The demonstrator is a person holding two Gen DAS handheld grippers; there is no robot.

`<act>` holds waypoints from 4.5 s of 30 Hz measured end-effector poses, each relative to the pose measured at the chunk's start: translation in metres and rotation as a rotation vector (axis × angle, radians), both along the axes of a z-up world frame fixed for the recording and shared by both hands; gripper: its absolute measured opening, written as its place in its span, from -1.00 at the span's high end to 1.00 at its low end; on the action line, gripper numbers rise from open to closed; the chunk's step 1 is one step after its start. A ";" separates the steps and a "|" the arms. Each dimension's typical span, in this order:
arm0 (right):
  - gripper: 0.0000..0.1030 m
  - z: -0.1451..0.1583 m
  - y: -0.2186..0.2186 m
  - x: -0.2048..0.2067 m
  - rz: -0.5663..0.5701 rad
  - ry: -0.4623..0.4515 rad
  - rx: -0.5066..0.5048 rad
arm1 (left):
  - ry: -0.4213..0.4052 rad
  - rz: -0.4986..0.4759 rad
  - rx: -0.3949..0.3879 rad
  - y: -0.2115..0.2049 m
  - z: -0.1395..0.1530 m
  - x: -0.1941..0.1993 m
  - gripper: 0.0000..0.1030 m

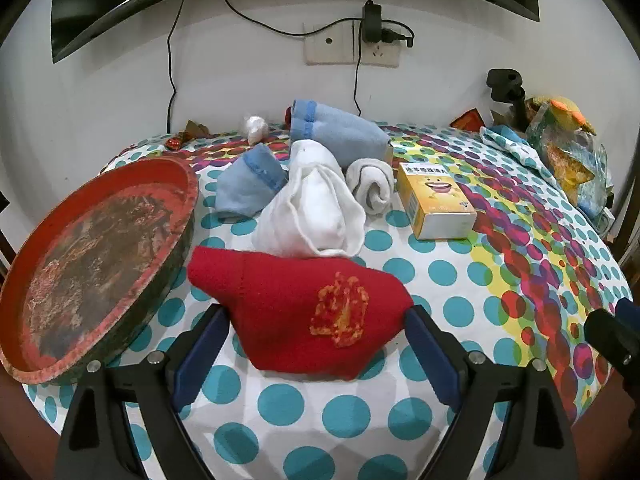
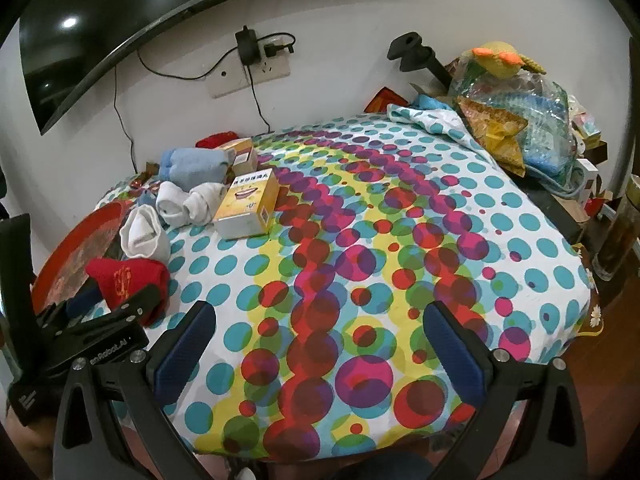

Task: Organize objects
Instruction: 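Grasp the red sock with the left gripper, then carry the red sock over the red tray with the left gripper, then open the left gripper to drop the red sock onto the tray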

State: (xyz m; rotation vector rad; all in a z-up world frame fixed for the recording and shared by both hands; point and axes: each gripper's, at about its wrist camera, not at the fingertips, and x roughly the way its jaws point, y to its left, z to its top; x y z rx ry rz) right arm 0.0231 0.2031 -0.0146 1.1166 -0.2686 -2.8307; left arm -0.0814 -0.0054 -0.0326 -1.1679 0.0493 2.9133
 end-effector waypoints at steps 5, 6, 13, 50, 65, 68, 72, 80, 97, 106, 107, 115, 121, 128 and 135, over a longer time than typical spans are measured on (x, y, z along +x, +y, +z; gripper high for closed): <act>-1.00 -0.001 -0.001 0.000 0.010 -0.004 -0.010 | -0.011 -0.016 0.003 0.001 0.001 0.002 0.17; -1.00 0.000 -0.001 0.000 0.009 0.001 -0.010 | -0.012 -0.016 0.008 0.000 0.002 0.003 0.27; -1.00 0.003 0.000 0.001 0.008 0.001 -0.022 | -0.018 -0.004 -0.007 0.000 0.010 0.015 0.60; -1.00 0.009 -0.007 0.008 0.029 0.016 -0.019 | 0.096 0.192 -0.117 -0.111 0.090 0.037 0.70; -1.00 0.004 -0.017 0.006 0.045 0.011 0.022 | -0.020 0.368 -0.140 -0.222 0.071 0.008 0.70; -1.00 0.002 -0.018 0.006 0.048 0.007 0.028 | -0.064 0.405 -0.121 -0.238 0.062 0.003 0.70; -1.00 0.000 -0.020 0.006 0.050 0.003 0.035 | -0.116 0.420 -0.121 -0.251 0.048 -0.005 0.69; -1.00 -0.001 -0.020 0.005 0.052 0.000 0.035 | -0.180 0.451 -0.145 -0.264 0.033 -0.019 0.69; -1.00 -0.005 -0.021 0.003 0.059 -0.009 0.042 | -0.225 0.464 -0.140 -0.270 0.020 -0.027 0.55; -1.00 -0.004 -0.023 0.003 0.060 -0.003 0.048 | -0.189 0.464 -0.133 -0.265 0.021 -0.019 -0.11; -1.00 -0.004 -0.024 0.004 0.060 -0.003 0.049 | -0.177 0.456 -0.133 -0.263 0.023 -0.017 -0.13; -1.00 -0.003 -0.024 0.004 0.060 -0.003 0.050 | -0.086 0.405 -0.136 -0.248 0.044 -0.004 -0.17; -1.00 -0.002 -0.025 0.004 0.061 0.002 0.053 | -0.046 0.365 -0.132 -0.234 0.057 0.006 -0.17; -1.00 -0.003 -0.026 0.005 0.064 0.002 0.055 | -0.019 0.341 -0.092 -0.224 0.066 0.017 -0.17; -1.00 -0.007 -0.034 0.006 0.112 0.002 0.052 | 0.060 0.280 -0.070 -0.207 0.080 0.063 -0.18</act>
